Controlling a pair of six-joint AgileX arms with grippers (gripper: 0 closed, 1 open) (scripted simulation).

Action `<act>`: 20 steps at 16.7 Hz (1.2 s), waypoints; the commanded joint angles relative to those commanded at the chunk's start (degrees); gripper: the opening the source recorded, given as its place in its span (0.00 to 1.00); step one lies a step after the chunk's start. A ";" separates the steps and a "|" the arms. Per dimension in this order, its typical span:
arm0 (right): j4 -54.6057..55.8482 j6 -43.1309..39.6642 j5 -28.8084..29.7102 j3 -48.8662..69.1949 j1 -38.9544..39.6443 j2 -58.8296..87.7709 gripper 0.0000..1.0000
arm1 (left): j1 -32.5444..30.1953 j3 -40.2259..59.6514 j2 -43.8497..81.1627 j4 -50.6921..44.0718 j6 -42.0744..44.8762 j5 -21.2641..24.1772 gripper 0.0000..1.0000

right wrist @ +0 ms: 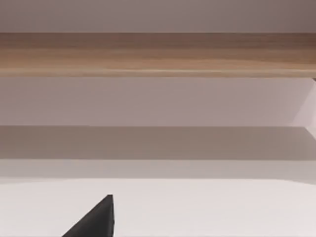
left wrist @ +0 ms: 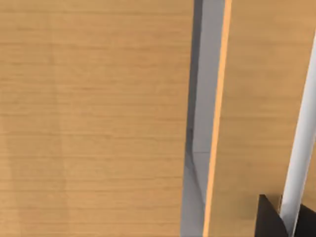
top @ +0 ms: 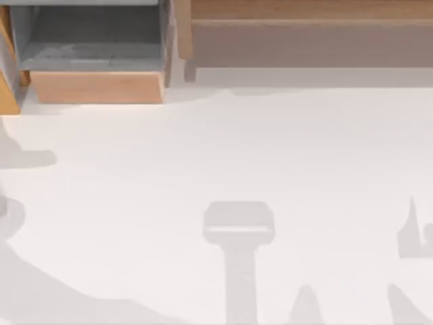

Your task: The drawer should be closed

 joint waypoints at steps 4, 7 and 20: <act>0.00 0.00 0.00 0.00 0.00 0.00 1.00 | -1.23 5.33 2.50 -2.71 -0.28 -1.28 0.00; 0.00 0.00 0.00 0.00 0.00 0.00 1.00 | -2.74 11.48 5.35 -6.01 -0.44 -2.68 0.00; 0.00 0.00 0.00 0.00 0.00 0.00 1.00 | -3.92 15.98 7.38 -8.51 -0.24 -3.80 0.45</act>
